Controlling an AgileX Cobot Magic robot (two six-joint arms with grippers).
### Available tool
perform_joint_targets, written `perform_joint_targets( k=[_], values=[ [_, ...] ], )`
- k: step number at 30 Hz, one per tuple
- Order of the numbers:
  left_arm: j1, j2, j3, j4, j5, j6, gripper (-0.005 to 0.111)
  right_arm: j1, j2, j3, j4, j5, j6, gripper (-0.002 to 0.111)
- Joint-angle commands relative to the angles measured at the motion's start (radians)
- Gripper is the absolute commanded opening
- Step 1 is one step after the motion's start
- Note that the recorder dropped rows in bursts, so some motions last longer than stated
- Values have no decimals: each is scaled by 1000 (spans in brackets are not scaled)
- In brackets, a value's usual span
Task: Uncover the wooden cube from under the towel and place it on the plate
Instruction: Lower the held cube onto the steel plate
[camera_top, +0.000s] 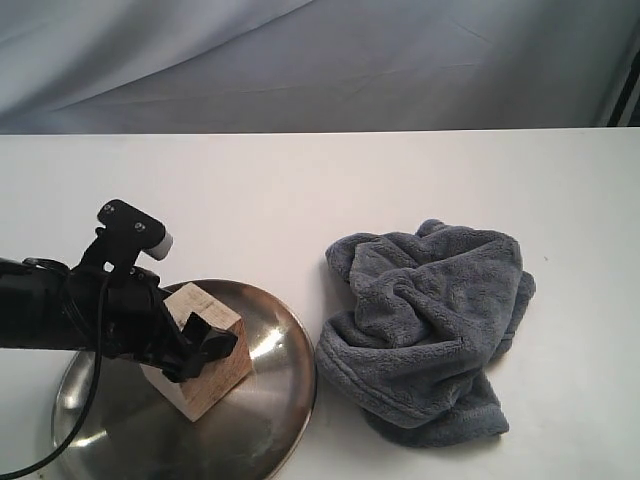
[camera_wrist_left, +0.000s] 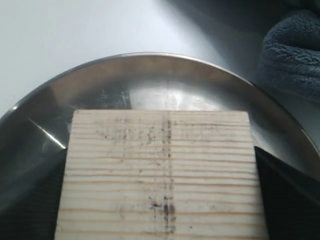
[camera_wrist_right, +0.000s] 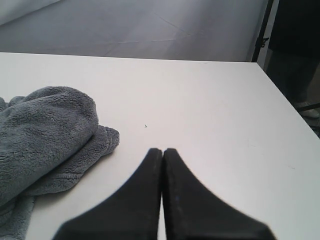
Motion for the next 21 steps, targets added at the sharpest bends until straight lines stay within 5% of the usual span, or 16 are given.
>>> perform_joint_targets(
  k=[1, 21],
  values=[
    [1, -4, 17, -26, 14, 45, 0, -8, -3, 3, 5, -2, 1, 0],
    [1, -4, 33, -24, 14, 116, 0, -8, -3, 3, 5, -2, 3, 0]
  ],
)
